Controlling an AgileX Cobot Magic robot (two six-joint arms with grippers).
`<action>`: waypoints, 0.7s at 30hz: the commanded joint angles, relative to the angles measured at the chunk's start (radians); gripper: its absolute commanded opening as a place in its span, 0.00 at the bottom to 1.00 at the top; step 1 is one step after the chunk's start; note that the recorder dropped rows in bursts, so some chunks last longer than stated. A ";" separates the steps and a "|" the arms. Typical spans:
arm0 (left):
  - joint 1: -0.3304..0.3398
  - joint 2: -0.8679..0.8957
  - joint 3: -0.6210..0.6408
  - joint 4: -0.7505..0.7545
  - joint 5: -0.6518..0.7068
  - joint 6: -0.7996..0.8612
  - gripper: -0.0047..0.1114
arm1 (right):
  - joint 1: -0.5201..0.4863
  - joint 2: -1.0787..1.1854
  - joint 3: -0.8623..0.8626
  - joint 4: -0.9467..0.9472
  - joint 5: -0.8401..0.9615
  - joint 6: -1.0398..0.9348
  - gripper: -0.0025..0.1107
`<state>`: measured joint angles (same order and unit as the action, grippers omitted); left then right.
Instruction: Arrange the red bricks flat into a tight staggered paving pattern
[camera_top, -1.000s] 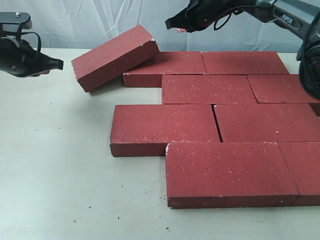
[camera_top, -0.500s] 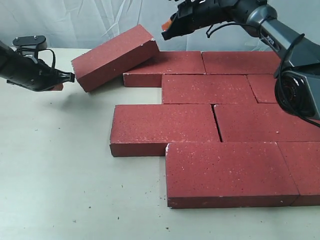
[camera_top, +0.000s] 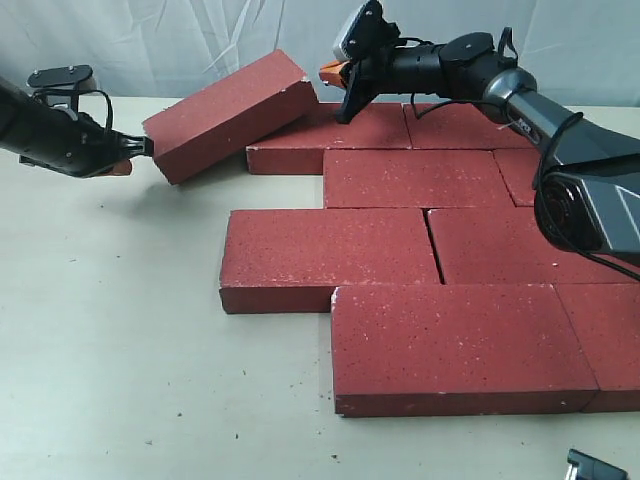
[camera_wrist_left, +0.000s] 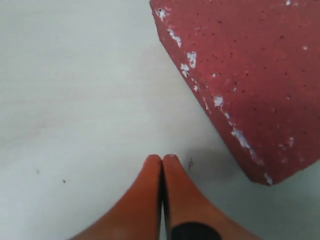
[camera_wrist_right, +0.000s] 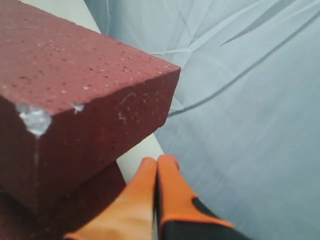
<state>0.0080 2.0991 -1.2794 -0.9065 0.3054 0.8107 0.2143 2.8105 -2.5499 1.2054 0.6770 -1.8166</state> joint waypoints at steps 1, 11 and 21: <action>-0.002 0.009 -0.008 -0.025 0.014 0.024 0.04 | -0.002 0.000 -0.008 0.031 0.008 -0.040 0.02; -0.041 0.081 -0.069 -0.067 0.046 0.063 0.04 | 0.030 0.008 -0.008 0.079 0.028 -0.119 0.02; -0.041 0.058 -0.083 -0.001 0.054 0.065 0.04 | 0.032 -0.030 -0.008 0.028 0.161 -0.101 0.02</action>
<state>-0.0316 2.1791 -1.3542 -0.9146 0.3548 0.8716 0.2442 2.8193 -2.5499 1.2691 0.7794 -1.9273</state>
